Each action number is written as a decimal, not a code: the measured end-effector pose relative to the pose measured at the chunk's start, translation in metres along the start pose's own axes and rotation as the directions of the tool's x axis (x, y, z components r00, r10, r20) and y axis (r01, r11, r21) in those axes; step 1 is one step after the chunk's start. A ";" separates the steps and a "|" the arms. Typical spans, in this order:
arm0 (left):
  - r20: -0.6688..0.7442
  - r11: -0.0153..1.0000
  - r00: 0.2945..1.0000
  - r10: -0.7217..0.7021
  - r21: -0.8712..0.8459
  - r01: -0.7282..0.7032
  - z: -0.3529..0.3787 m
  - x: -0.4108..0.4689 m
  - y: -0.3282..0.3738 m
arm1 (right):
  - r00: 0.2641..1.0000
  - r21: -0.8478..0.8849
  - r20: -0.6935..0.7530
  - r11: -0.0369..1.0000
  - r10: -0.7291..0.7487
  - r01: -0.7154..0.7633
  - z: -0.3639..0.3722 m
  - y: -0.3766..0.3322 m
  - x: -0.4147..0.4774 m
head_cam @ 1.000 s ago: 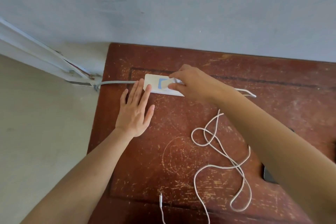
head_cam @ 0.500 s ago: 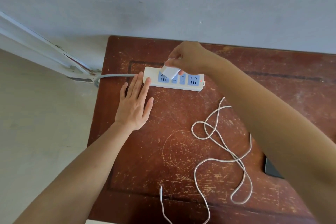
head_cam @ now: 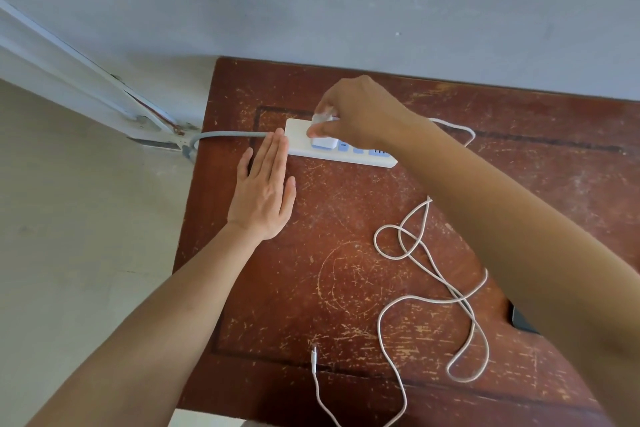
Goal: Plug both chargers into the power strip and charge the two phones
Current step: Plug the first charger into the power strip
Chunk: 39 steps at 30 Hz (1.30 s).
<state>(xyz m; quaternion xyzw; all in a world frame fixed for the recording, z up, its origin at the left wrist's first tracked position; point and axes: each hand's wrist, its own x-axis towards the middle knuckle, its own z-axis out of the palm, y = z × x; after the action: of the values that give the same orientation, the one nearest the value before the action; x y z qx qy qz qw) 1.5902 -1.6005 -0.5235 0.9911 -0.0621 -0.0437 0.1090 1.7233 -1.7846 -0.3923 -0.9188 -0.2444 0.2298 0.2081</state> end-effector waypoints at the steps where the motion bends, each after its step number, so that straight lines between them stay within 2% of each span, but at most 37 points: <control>1: -0.004 1.000 1.000 0.002 0.001 -0.001 0.000 0.000 0.000 | 1.000 -0.002 0.002 1.000 0.000 0.000 0.000 -0.001 -0.002; 6: -0.007 1.000 1.000 0.009 0.000 -0.009 -0.001 -0.001 0.000 | 0.999 -0.179 0.020 0.983 -0.034 0.037 0.022 -0.012 -0.010; 10: -0.005 1.000 1.000 0.010 0.011 -0.010 0.000 -0.001 -0.001 | 0.997 0.087 0.054 0.994 0.057 -0.061 0.016 0.000 -0.009; 12: -0.001 1.000 1.000 0.011 0.006 -0.011 -0.001 -0.001 0.000 | 0.996 0.142 0.063 0.988 0.060 -0.069 0.014 0.005 -0.008; 16: 0.006 1.000 1.000 0.012 0.004 -0.012 -0.001 -0.002 0.000 | 0.999 0.015 -0.021 0.999 0.032 -0.031 0.035 0.003 -0.013; 24: 0.027 1.000 1.000 0.011 -0.004 -0.010 -0.006 -0.001 0.002 | 0.996 -0.008 -0.070 0.999 0.048 -0.049 0.043 -0.001 -0.016; 28: 0.071 0.999 0.997 0.020 -0.034 -0.018 -0.019 0.000 0.004 | 0.992 -0.159 -0.075 0.981 0.097 -0.108 0.039 -0.003 -0.020; 31: 0.127 1.000 0.992 0.011 0.023 -0.014 -0.040 0.002 0.008 | 0.977 -0.128 -0.141 0.976 0.160 -0.178 0.039 0.000 -0.030; 33: 0.093 0.999 0.995 -0.023 0.052 0.018 -0.052 -0.004 0.016 | 0.959 -0.147 -0.223 0.967 0.175 -0.210 0.040 0.008 -0.044; 37: 0.039 0.970 0.976 -0.213 -0.110 0.216 -0.056 -0.042 0.045 | 0.852 -0.032 -0.492 0.974 0.179 -0.224 0.041 0.028 -0.096; 39: 0.020 0.965 0.976 -0.215 -0.150 0.215 -0.046 -0.069 0.060 | 0.798 0.019 -0.547 0.956 0.254 -0.292 0.052 0.039 -0.129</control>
<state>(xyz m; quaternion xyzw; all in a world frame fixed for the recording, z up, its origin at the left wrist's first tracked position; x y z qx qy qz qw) 1.5196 -1.6396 -0.4602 0.9808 0.0490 -0.0616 0.1783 1.6099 -1.8719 -0.4121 -0.9778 -0.0479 -0.0208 0.2027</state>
